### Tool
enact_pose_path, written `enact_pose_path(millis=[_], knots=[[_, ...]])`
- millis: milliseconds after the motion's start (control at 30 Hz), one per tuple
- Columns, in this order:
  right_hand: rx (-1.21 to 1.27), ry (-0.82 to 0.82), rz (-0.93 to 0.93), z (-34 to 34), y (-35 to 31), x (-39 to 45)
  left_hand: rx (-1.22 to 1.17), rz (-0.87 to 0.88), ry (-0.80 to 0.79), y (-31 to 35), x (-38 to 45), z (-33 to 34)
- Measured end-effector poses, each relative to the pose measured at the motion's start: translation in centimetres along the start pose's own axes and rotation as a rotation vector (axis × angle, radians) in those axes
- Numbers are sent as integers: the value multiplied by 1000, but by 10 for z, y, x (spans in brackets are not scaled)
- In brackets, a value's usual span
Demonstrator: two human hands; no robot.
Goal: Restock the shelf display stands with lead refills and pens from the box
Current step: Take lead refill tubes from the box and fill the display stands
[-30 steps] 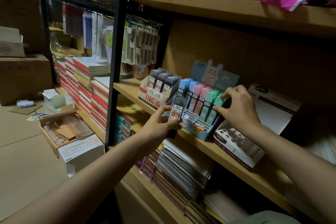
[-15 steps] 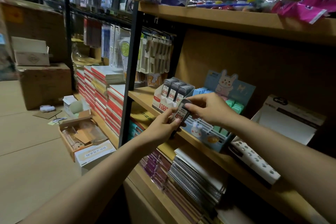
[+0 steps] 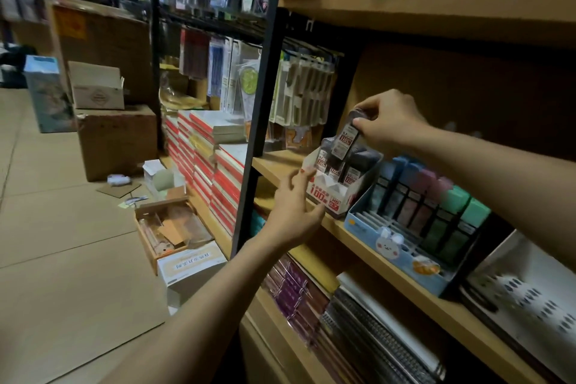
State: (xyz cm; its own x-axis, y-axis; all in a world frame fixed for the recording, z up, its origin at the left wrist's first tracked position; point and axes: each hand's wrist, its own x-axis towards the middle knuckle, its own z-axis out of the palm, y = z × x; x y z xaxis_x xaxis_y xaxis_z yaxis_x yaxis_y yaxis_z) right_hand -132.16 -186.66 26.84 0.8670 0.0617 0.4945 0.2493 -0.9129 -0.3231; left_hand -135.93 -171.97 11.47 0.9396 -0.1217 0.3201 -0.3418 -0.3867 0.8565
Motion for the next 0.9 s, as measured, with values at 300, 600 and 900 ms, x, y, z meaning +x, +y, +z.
enact_pose_path(millis=[300, 600, 900], knots=[[15, -16, 53, 38, 1, 21, 37, 3, -102, -10, 8, 23], [-18, -77, 80, 46, -6, 36, 52, 28, -85, -16, 13, 21], [-125, -12, -184, 65, -1, 20, 74, 17, -114, -14, 12, 21]])
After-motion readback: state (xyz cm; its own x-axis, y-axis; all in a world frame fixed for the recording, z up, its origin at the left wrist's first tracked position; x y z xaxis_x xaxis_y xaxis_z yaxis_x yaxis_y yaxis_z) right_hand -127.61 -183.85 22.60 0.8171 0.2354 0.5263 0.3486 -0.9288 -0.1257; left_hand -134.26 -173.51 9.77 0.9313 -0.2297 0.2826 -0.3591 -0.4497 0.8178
